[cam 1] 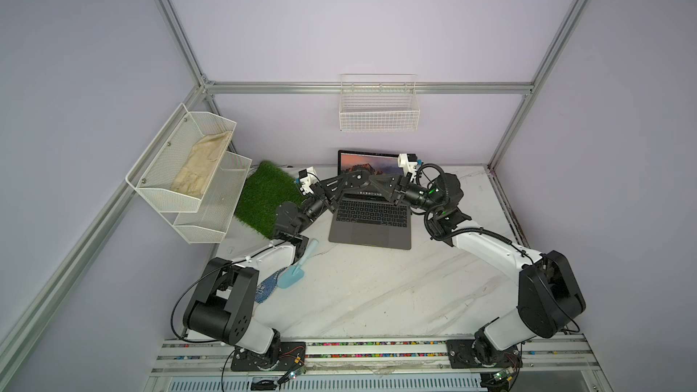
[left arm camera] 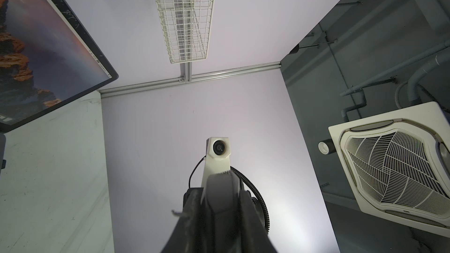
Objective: Insert the wireless mouse receiver into the laptop
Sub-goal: Close the lid on the mouse.
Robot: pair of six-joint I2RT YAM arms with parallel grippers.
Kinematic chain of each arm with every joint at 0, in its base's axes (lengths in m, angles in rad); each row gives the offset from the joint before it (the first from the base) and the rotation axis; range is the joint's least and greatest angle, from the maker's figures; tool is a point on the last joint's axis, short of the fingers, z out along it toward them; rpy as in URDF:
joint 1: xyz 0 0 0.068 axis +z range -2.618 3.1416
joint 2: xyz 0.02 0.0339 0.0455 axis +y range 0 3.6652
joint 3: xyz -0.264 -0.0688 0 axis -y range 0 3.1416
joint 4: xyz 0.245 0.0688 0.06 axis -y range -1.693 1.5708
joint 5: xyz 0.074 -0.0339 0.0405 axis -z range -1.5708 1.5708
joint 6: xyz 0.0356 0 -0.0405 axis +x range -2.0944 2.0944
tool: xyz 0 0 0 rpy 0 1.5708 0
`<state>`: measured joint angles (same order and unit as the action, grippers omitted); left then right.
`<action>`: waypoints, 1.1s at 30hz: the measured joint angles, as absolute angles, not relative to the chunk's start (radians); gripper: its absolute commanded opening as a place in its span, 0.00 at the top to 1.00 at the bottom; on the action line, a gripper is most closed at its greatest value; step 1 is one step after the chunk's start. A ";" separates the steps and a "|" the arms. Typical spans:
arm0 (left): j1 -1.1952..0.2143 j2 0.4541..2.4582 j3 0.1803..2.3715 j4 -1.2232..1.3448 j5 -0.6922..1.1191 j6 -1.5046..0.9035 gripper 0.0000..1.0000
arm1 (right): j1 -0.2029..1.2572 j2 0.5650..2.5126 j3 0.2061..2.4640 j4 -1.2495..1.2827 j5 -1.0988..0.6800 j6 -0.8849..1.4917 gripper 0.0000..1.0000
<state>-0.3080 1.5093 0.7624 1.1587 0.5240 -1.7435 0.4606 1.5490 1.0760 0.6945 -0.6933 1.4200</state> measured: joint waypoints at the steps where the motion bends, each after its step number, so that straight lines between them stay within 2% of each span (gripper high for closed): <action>1: -0.308 1.509 0.762 1.158 0.524 -1.744 1.00 | 0.461 1.548 1.078 0.686 -0.693 1.416 0.92; 33: -0.303 1.509 0.762 1.165 0.513 -1.739 1.00 | 0.461 1.528 1.258 0.276 -0.670 1.169 0.85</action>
